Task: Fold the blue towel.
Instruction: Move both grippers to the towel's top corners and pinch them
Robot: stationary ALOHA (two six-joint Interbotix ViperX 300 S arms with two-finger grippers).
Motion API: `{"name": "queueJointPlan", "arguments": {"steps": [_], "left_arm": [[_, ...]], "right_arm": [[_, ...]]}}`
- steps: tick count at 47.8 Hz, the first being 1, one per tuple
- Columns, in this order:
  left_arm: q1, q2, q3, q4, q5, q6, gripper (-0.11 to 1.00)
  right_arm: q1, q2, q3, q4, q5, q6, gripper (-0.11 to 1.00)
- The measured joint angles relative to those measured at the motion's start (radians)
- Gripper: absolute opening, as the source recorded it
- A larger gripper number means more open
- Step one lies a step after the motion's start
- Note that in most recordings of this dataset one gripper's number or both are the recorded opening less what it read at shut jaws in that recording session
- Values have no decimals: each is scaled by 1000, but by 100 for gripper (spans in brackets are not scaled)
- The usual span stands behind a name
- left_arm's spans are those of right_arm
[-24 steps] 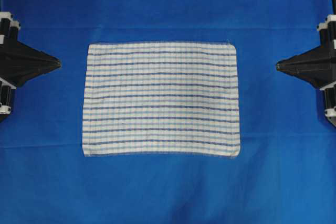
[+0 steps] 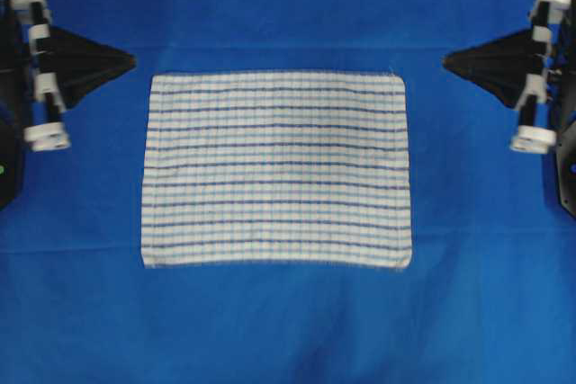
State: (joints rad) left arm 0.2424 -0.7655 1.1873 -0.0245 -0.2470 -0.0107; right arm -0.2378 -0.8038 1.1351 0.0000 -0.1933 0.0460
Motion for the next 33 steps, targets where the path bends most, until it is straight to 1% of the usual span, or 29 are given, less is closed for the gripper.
{"name": "queueJointPlan", "arguments": {"steps": [2, 4, 6, 7, 9, 11, 13, 16, 18, 20, 22, 24, 27, 33], "left_arm": [[20, 40, 0, 0, 0, -2, 0], [37, 80, 0, -2, -2, -6, 3], [55, 123, -2, -2, -3, -9, 10], [63, 144, 0, -2, -5, -11, 15], [80, 183, 0, -2, -9, -17, 25], [94, 221, -2, -2, -18, -23, 37], [110, 272, -2, -3, -31, -28, 51], [127, 327, -3, -2, -48, -34, 69], [137, 364, -5, -3, -60, -34, 80], [143, 399, -8, -3, -72, -35, 87], [150, 433, -11, -2, -83, -35, 87], [155, 462, -14, -2, -92, -35, 85], [167, 511, -17, -3, -112, -35, 83], [190, 597, -20, -2, -138, -35, 83]], "right_arm": [[-15, 28, 2, 0, 2, 5, 0], [-32, 58, 2, 0, 6, 8, 1], [-51, 98, 0, 0, 12, 8, 2], [-61, 120, 0, 0, 17, 8, 4], [-80, 156, 0, 0, 20, 9, 12], [-103, 206, -2, 0, 25, 11, 26], [-120, 245, -2, 0, 25, 11, 38], [-143, 304, -5, 0, 25, 11, 53], [-156, 347, -8, 0, 23, 11, 58], [-169, 394, -12, 0, 21, 11, 57], [-179, 434, -17, 0, 18, 11, 55], [-189, 477, -25, 0, 9, 11, 54], [-196, 526, -32, 0, -3, 11, 54], [-210, 630, -52, 0, -37, 11, 54]]}}
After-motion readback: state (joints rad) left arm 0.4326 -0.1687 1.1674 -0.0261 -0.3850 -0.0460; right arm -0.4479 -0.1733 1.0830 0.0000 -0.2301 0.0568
